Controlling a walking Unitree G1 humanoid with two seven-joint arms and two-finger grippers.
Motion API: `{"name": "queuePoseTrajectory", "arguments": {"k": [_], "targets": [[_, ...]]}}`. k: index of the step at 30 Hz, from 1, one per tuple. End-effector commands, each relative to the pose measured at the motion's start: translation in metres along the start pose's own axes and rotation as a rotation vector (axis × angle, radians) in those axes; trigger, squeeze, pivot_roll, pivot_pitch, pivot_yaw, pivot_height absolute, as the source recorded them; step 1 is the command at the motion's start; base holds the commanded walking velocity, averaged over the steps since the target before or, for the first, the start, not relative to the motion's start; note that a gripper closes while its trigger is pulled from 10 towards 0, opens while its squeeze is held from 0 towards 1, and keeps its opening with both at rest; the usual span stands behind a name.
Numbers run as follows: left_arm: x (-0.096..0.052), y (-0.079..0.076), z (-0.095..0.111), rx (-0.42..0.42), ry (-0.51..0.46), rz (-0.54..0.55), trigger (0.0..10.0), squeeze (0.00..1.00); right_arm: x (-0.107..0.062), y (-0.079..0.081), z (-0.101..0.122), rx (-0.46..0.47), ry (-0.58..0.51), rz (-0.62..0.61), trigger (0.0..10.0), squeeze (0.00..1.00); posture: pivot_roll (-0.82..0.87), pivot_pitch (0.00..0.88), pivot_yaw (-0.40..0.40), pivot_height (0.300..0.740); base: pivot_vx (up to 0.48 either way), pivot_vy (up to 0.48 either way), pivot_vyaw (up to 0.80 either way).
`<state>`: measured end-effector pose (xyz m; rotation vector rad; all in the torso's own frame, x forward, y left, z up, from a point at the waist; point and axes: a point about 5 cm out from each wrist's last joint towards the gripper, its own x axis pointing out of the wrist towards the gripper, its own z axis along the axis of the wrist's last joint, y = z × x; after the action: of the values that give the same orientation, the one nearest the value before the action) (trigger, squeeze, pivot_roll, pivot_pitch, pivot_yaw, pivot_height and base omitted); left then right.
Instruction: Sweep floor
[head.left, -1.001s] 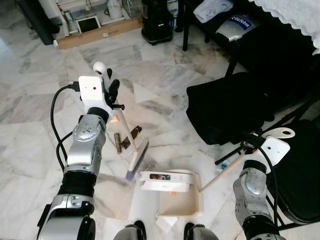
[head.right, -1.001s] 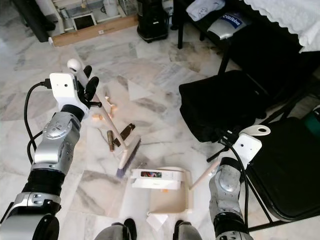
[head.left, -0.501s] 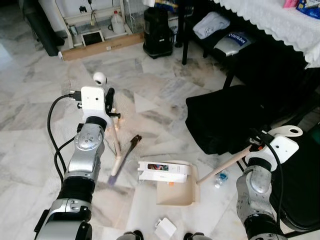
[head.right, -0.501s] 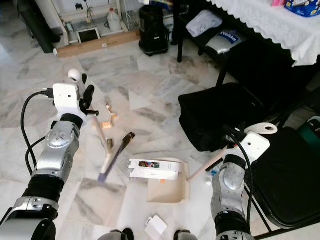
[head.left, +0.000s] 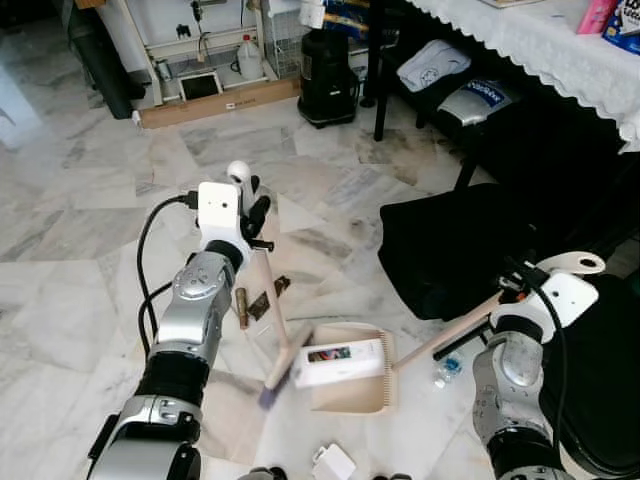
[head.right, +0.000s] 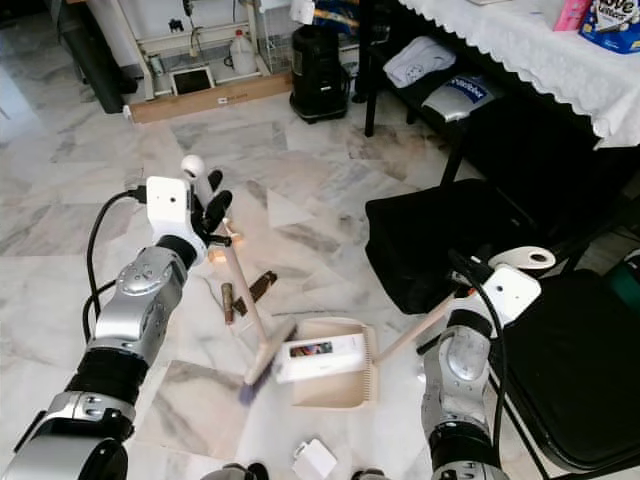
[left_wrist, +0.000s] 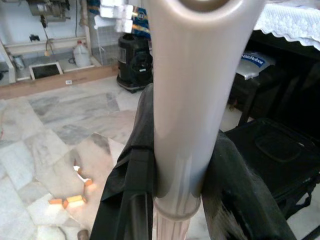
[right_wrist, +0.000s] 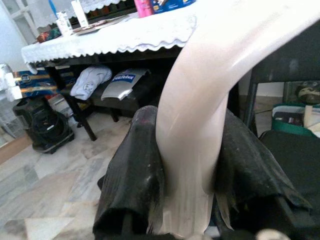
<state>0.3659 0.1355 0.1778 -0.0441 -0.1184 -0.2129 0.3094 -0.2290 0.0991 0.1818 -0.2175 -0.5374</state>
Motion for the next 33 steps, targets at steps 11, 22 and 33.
{"name": "queuePoseTrajectory", "arguments": {"k": [11, 22, 33], "targets": [[-0.003, 0.01, 0.03, 0.13, -0.18, 0.142, 10.0, 0.0, 0.002, 0.009, 0.008, 0.056, -0.025, 0.009, 10.0, 0.0, -0.03, 0.11, 0.048, 0.74, 0.0, 0.0, 0.0], [-0.02, 0.025, 0.01, 0.233, -0.204, 0.284, 10.0, 0.0, -0.004, 0.021, 0.008, 0.096, -0.018, 0.086, 10.0, 0.0, -0.04, 0.114, 0.039, 0.74, 0.0, 0.0, 0.0], [-0.029, 0.03, -0.006, 0.209, -0.183, 0.359, 10.0, 0.0, -0.006, 0.017, 0.011, 0.072, -0.036, 0.152, 10.0, 0.0, -0.06, 0.101, 0.011, 0.74, 0.0, 0.0, 0.0]]}}
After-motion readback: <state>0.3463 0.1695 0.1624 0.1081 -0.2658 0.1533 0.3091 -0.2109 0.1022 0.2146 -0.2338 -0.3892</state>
